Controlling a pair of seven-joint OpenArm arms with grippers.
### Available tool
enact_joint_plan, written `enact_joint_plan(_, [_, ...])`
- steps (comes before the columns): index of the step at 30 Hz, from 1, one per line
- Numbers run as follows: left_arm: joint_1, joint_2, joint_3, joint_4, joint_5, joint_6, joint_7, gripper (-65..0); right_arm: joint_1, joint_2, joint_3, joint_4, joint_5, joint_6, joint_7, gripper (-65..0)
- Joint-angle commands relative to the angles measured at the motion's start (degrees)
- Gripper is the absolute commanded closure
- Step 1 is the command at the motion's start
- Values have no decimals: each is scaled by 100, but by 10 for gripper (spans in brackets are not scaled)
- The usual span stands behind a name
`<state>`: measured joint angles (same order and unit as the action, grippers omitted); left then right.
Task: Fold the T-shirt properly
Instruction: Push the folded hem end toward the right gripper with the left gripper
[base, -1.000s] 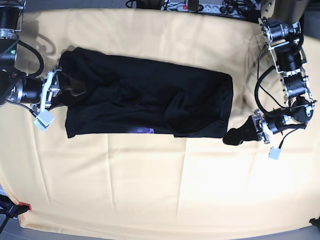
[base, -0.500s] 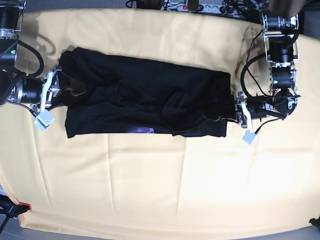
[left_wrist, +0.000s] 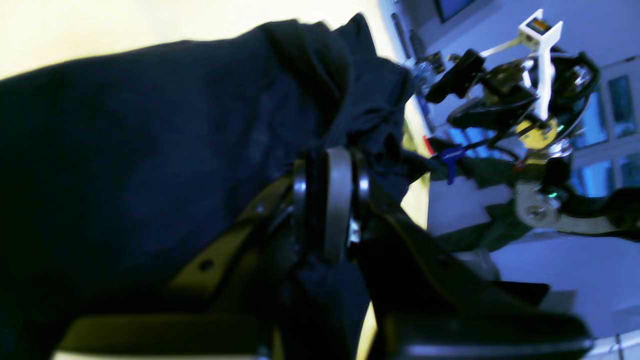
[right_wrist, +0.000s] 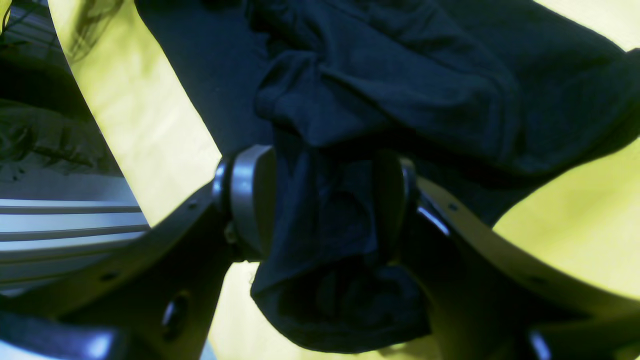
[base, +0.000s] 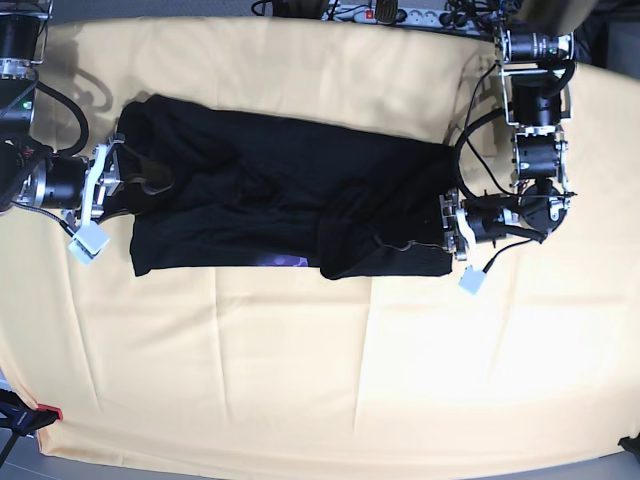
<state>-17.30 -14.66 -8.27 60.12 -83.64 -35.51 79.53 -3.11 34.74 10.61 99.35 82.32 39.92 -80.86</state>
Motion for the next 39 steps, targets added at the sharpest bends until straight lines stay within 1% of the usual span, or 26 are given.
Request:
enact_joint_plan(1, [-114, 70, 0, 81, -136, 107, 47, -32, 125, 111, 70, 68, 138, 8, 86, -330])
enact_joint_plan(3, [-107, 229, 0, 81, -136, 188, 47, -32, 138, 109, 70, 68, 138, 8, 86, -330])
enact_joint_plan(6, [-94, 404, 2, 81, -136, 186, 47, -32, 138, 44, 70, 68, 136, 8, 86, -330])
enact_joint_plan(10, [-66, 415, 2, 81, -136, 190, 47, -41, 138, -105, 70, 68, 114, 8, 86, -330])
enact_joint_plan(11, [-61, 415, 2, 81, -136, 267, 47, -74, 138, -140, 70, 68, 116, 8, 86, -330])
enact_joint_plan(12, [-59, 417, 2, 81, -136, 391, 47, -123, 138, -160, 70, 68, 114, 8, 86, -330])
enact_joint_plan(14, [-50, 400, 2, 81, -136, 629, 47, -253, 138, -223, 70, 68, 116, 8, 86, -330])
enact_joint_plan(15, [-48, 389, 2, 81, -136, 691, 47, -311, 138, -256, 70, 68, 116, 8, 86, -330])
enact_joint_plan(16, [-50, 382, 2, 81, -136, 688, 47, -346, 138, -280, 70, 68, 116, 8, 86, -330])
enact_joint_plan(17, [-50, 369, 2, 81, -136, 686, 47, -357, 138, -304, 70, 68, 114, 8, 86, -330])
enact_joint_plan(22, [-50, 282, 2, 81, -136, 697, 47, -356, 138, -330, 70, 68, 111, 8, 86, -330])
enact_joint_plan(24, [-46, 229, 20, 81, -136, 758, 47, -356, 138, -330, 70, 68, 114, 8, 86, -330])
enact_joint_plan(26, [-46, 153, 199, 81, -136, 800, 47, -356, 138, -332, 70, 68, 114, 8, 86, -330])
enact_joint_plan(30, [-50, 31, 1080, 85, -136, 817, 47, -356, 138, -332, 70, 68, 116, 8, 86, -330])
enact_joint_plan(34, [-50, 22, 1961, 271, -136, 815, 47, -356, 138, -332, 70, 68, 114, 8, 86, -330])
enact_joint_plan(39, [-50, -31, 2575, 831, -136, 793, 47, -356, 136, -332, 70, 68, 96, 8, 86, -330])
